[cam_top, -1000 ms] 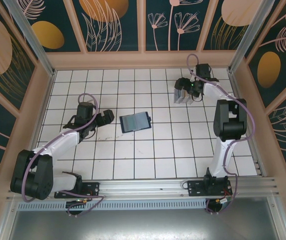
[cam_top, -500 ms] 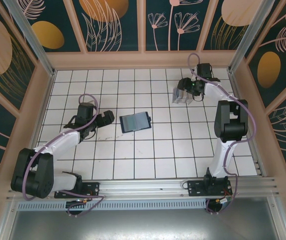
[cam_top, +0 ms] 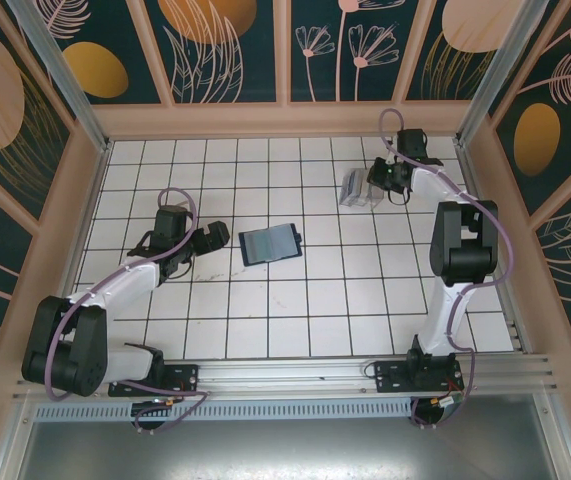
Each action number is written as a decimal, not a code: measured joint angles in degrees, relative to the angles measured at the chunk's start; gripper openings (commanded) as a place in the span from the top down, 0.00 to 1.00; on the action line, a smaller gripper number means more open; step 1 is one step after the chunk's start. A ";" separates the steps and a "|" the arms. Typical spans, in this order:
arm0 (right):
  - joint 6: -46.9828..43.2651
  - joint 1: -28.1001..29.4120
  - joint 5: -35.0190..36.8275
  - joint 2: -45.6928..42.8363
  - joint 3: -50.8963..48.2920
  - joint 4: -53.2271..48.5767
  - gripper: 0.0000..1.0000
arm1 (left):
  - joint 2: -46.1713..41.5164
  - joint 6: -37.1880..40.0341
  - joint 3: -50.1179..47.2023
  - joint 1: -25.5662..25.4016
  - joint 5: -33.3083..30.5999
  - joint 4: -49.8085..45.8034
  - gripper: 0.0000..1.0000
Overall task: Put the credit cards into the card holder
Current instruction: Pick up the credit card from the storage box.
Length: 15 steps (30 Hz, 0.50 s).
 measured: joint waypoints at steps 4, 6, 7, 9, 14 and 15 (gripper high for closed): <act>-0.20 0.00 0.44 -0.46 0.00 0.00 0.98 | 0.00 -0.22 0.00 0.00 0.24 0.00 0.01; -0.20 0.00 0.68 -0.81 -0.02 0.00 1.00 | 0.00 -0.28 0.00 0.00 0.35 0.00 0.01; -0.20 0.00 0.85 -1.07 -0.04 0.00 1.00 | 0.00 -0.42 0.00 0.00 0.44 0.00 0.01; -0.20 0.00 1.57 -1.57 -0.11 -0.02 1.00 | 0.00 -0.52 0.00 0.00 0.50 0.00 0.01; -0.13 0.04 5.75 -4.63 -2.34 0.07 1.00 | 0.00 -1.33 0.00 0.00 1.73 0.42 0.01; -0.13 0.04 6.69 -5.62 -3.37 0.11 1.00 | 0.00 -1.60 -0.04 0.00 2.34 0.92 0.01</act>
